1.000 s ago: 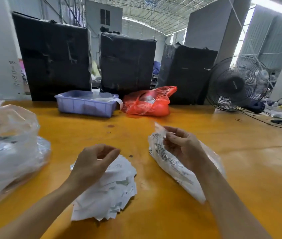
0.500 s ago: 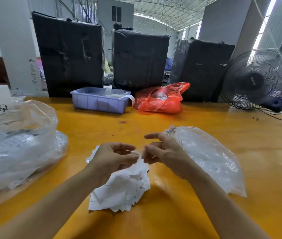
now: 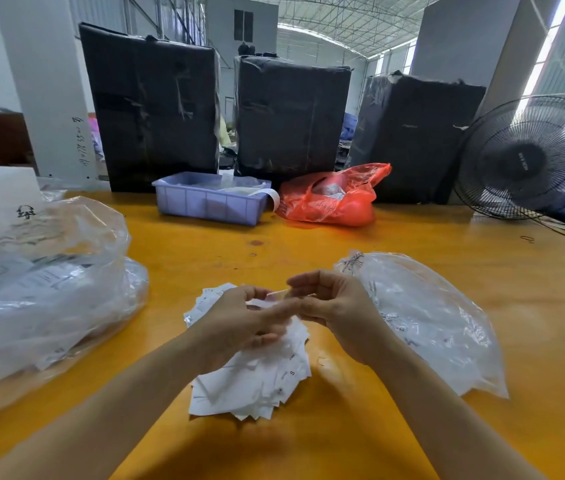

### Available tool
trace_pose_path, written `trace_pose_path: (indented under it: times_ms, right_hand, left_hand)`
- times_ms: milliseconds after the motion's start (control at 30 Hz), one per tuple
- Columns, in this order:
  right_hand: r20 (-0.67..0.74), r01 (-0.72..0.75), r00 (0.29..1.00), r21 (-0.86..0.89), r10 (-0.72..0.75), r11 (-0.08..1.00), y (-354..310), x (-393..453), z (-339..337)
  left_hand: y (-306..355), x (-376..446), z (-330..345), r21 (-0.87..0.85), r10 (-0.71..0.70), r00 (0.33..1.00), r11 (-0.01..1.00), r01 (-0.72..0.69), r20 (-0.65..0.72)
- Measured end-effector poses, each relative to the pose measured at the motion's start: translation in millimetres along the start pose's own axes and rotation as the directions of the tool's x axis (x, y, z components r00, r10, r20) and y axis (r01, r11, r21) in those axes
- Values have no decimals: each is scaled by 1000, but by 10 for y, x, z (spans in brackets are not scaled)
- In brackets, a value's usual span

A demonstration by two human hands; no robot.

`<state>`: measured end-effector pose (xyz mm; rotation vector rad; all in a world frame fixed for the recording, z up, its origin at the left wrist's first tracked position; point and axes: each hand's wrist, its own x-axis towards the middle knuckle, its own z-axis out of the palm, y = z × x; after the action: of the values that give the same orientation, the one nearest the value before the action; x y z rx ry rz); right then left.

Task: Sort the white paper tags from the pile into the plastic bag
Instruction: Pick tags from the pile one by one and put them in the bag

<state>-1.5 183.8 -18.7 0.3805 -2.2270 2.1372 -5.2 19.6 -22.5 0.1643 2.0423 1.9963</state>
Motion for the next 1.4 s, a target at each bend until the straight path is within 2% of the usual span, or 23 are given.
trace_pose_path:
  times_ms: [67,233,367,500,600,700,767,867,967,1067,1167,1300,1400]
  right_hand:
    - [-2,37,999,-66,-37,997,-14,-9,9]
    - [-71,-18,997,-156,7,988,-27,-12,35]
    - [-30,-54,998,-235,49,971,-28,-28,49]
    - [82,-86,992,-141,98,986,-20,-28,63]
    - [92,-95,990,-127,107,987,-25,-29,46]
    - [78,-76,993,-147,89,986,-27,-32,45]
    - [56,-63,996,-101,69,993,-22,-29,55]
    - [-4,-26,1000,-21,26,999,-1,-18,72]
    - [-64,34,997,-31,-36,999,14,-14,94]
    - [-164,83,983,-34,-88,996,29,-2,105]
    - [-221,53,975,55,-40,997,27,7,101]
    - [-53,-72,996,1,72,997,10,-20,129]
    - [83,-103,991,-46,107,994,23,-67,213]
  left_hand:
    - [24,-10,-7,-72,8,1000,997,-6,26]
    - [-15,-1,-4,64,149,977,988,-141,-150]
    - [-39,20,12,17,218,951,976,-219,-220]
    - [-51,25,-11,42,267,924,963,-266,-276]
    - [-37,16,-16,51,285,913,958,-283,-292]
    - [-20,4,-19,42,281,919,959,-281,-277]
    - [-19,19,-29,12,259,934,964,-264,-247]
    - [-9,30,-57,-44,170,975,983,-178,-143]
    - [18,19,-89,-52,95,995,994,-96,-35]
    - [39,19,-130,-55,53,999,997,-54,-12]
    - [53,31,-143,-66,74,995,995,-78,-67]
    - [41,74,-119,-239,89,968,960,-147,-236]
    - [18,90,-76,-414,56,958,893,-173,-280]
